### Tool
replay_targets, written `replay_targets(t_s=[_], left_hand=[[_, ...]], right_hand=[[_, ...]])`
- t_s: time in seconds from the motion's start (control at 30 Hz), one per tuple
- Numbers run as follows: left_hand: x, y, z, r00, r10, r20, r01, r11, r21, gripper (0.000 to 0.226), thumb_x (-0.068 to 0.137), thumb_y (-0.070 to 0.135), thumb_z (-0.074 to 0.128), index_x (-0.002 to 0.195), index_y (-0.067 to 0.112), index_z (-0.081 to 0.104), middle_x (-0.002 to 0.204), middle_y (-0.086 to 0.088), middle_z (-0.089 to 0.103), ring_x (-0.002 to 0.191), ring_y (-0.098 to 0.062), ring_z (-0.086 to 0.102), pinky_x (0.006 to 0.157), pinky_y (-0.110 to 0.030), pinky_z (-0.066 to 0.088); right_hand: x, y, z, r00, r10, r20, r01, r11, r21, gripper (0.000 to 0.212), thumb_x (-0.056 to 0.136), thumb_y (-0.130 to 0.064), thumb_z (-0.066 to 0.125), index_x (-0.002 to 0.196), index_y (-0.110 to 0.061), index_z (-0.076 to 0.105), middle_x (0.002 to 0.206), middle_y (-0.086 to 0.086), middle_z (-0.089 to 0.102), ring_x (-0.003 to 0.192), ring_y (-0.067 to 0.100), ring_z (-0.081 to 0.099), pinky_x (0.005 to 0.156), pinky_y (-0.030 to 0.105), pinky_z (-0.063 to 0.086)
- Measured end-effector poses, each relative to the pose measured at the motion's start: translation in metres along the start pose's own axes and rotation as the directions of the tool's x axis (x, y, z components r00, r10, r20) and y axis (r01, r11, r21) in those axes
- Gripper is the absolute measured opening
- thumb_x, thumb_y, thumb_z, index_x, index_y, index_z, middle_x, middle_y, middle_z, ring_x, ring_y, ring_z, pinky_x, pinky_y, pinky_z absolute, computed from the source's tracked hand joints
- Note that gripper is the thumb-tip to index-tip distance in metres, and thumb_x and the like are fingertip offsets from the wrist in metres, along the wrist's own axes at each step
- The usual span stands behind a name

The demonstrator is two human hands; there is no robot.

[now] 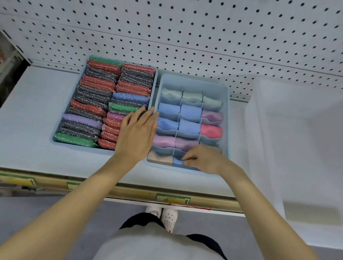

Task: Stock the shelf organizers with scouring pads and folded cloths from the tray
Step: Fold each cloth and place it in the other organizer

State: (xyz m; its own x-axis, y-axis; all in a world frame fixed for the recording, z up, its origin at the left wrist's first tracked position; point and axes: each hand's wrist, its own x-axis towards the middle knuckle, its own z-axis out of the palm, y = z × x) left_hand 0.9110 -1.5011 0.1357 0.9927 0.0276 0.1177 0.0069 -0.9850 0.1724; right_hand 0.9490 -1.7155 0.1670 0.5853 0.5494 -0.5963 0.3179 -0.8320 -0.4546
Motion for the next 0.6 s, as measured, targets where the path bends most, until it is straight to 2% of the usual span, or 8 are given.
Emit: replay_targets(t_s=[0.1, 0.2, 0.27, 0.33, 0.43, 0.5, 0.57, 0.6], left_hand=[[0.001, 0.001, 0.0, 1.0, 0.002, 0.0, -0.002, 1.0, 0.009, 0.049, 0.101, 0.034, 0.02, 0.136, 0.018, 0.051, 0.142, 0.0, 0.05, 0.135, -0.023, 0.04, 0.104, -0.042, 0.035], [0.001, 0.0, 0.002, 1.0, 0.008, 0.005, -0.008, 1.0, 0.011, 0.049, 0.101, 0.034, 0.02, 0.136, 0.018, 0.051, 0.142, 0.0, 0.051, 0.135, -0.023, 0.04, 0.104, -0.041, 0.035], [0.001, -0.001, 0.002, 1.0, 0.006, 0.019, -0.006, 1.0, 0.016, 0.05, 0.101, 0.034, 0.019, 0.136, 0.019, 0.05, 0.142, 0.001, 0.05, 0.135, -0.022, 0.039, 0.105, -0.041, 0.034], [0.0, 0.0, 0.0, 0.999, 0.007, 0.034, -0.007, 1.0, 0.011, 0.052, 0.101, 0.036, 0.016, 0.138, 0.018, 0.048, 0.143, 0.0, 0.049, 0.136, -0.021, 0.038, 0.106, -0.04, 0.033], [-0.002, 0.001, -0.009, 0.999, -0.011, -0.041, -0.001, 0.964, -0.264, 0.052, 0.101, 0.036, 0.02, 0.143, 0.013, 0.041, 0.147, -0.004, 0.044, 0.137, -0.018, 0.036, 0.112, -0.034, 0.027], [-0.007, -0.005, -0.023, 0.979, -0.161, -0.129, 0.067, 0.841, -0.537, 0.044, 0.103, 0.028, 0.031, 0.143, 0.013, 0.04, 0.149, -0.002, 0.039, 0.137, -0.009, 0.031, 0.114, -0.029, 0.023], [-0.012, -0.02, -0.04, 0.9, -0.378, -0.217, 0.154, 0.741, -0.653, 0.041, 0.103, 0.021, 0.033, 0.142, 0.013, 0.042, 0.148, 0.004, 0.038, 0.136, -0.004, 0.029, 0.114, -0.022, 0.021], [-0.014, -0.034, -0.046, 0.86, -0.456, -0.228, 0.202, 0.715, -0.67, 0.041, 0.104, 0.021, 0.032, 0.142, 0.012, 0.041, 0.147, 0.003, 0.038, 0.137, -0.006, 0.029, 0.114, -0.022, 0.021]], right_hand=[[-0.012, 0.008, -0.004, 0.985, 0.033, -0.171, -0.001, 0.983, 0.184, 0.019, 0.093, -0.02, 0.056, 0.1, -0.018, 0.073, 0.093, -0.014, 0.065, 0.085, 0.008, 0.058, 0.079, 0.026, 0.047], [-0.028, 0.023, -0.009, 0.967, 0.05, -0.251, -0.062, 0.997, -0.04, 0.021, 0.089, -0.015, 0.052, 0.078, -0.014, 0.069, 0.078, -0.004, 0.065, 0.078, 0.021, 0.059, 0.07, 0.032, 0.044], [-0.03, 0.029, -0.005, 0.977, 0.066, -0.202, -0.111, 0.969, -0.219, 0.022, 0.088, -0.017, 0.049, 0.07, -0.012, 0.063, 0.077, 0.006, 0.063, 0.076, 0.029, 0.058, 0.065, 0.034, 0.043], [-0.027, 0.03, 0.0, 0.981, 0.09, -0.172, -0.133, 0.956, -0.262, 0.028, 0.087, -0.015, 0.047, 0.059, -0.014, 0.049, 0.073, 0.007, 0.057, 0.072, 0.032, 0.054, 0.059, 0.034, 0.037], [-0.025, 0.023, -0.007, 0.968, 0.092, -0.235, -0.153, 0.954, -0.258, 0.029, 0.088, -0.013, 0.045, 0.059, -0.016, 0.045, 0.071, 0.006, 0.054, 0.071, 0.03, 0.053, 0.056, 0.033, 0.035], [-0.023, 0.015, -0.018, 0.933, 0.026, -0.358, -0.11, 0.97, -0.216, 0.028, 0.089, -0.012, 0.044, 0.061, -0.017, 0.045, 0.067, 0.003, 0.054, 0.068, 0.029, 0.053, 0.059, 0.036, 0.041], [-0.02, -0.007, -0.03, 0.902, -0.063, -0.426, 0.042, 0.997, -0.058, 0.029, 0.093, -0.014, 0.046, 0.067, -0.025, 0.053, 0.07, -0.003, 0.06, 0.07, 0.023, 0.056, 0.065, 0.037, 0.046], [-0.017, -0.023, -0.033, 0.895, -0.096, -0.436, 0.119, 0.993, 0.025, 0.027, 0.096, -0.017, 0.047, 0.08, -0.034, 0.061, 0.081, -0.009, 0.065, 0.076, 0.016, 0.059, 0.072, 0.035, 0.046]])
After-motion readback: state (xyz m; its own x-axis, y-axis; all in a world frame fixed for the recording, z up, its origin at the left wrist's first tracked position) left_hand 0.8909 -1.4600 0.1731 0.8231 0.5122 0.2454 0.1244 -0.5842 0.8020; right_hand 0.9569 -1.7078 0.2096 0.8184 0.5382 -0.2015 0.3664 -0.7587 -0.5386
